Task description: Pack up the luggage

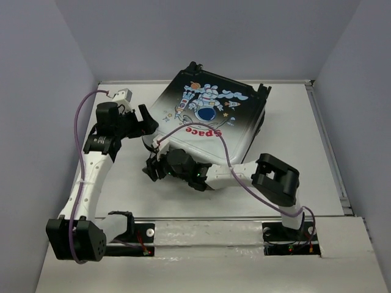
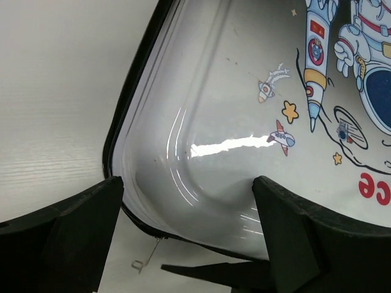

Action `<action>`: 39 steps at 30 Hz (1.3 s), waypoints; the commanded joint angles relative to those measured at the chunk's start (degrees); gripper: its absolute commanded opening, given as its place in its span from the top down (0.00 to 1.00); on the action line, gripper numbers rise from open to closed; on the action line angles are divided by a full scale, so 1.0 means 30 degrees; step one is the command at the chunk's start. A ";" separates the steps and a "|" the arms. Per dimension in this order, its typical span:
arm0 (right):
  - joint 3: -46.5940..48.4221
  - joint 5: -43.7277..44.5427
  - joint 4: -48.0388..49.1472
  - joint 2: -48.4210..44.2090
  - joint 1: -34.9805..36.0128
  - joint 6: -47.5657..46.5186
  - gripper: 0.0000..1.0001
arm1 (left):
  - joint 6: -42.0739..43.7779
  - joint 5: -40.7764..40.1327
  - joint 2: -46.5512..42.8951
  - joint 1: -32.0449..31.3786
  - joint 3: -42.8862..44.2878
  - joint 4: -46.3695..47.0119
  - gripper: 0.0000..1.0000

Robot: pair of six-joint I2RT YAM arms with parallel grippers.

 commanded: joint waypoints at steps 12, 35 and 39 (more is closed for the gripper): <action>-0.5683 0.4217 -1.1468 -1.5299 -0.2195 0.3643 0.15 | -0.0050 -0.1074 0.3057 0.0033 0.1035 0.1042 0.01; -0.9814 -0.3804 -0.8866 -1.4343 -1.8936 0.6281 0.93 | -0.4240 0.0479 1.0675 0.3285 0.2621 0.4029 0.70; -0.8412 -0.6234 -0.7927 -1.2615 -1.8936 0.5930 0.93 | -0.4561 0.0539 1.0969 0.1324 0.1946 0.4352 0.81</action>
